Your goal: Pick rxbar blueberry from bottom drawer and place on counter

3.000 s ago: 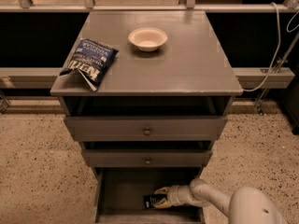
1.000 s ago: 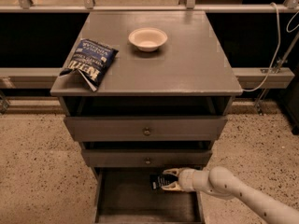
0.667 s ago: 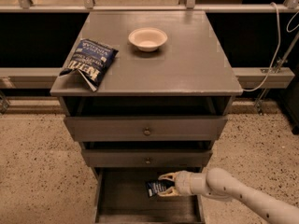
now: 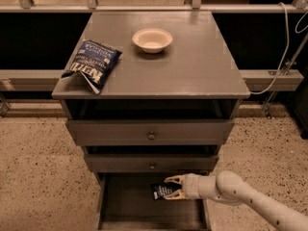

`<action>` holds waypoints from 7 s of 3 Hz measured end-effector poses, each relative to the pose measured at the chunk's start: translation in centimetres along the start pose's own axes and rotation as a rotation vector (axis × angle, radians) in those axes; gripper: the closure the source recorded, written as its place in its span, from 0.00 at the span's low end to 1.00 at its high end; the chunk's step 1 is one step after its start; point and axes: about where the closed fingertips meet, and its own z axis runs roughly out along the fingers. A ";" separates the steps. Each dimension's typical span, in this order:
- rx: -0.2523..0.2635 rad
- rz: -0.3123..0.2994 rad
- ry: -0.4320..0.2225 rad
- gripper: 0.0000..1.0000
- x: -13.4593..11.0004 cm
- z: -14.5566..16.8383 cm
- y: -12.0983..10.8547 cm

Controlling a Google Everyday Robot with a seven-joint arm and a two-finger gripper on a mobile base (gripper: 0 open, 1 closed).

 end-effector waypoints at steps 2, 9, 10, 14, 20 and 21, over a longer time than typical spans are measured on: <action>0.090 -0.202 -0.141 1.00 -12.2 -8.1 -6.4; 0.052 -0.759 0.121 1.00 -45.6 -20.6 -20.6; 0.172 -0.686 0.223 1.00 -47.3 -25.0 -25.4; 0.323 -0.370 0.334 1.00 -45.0 -30.6 -30.4; 0.525 0.299 0.461 1.00 -35.2 -34.0 -32.9; 0.504 0.310 0.514 1.00 -35.0 -33.7 -32.9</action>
Offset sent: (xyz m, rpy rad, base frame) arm -0.0131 0.0041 0.2477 0.0714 -0.3440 0.1624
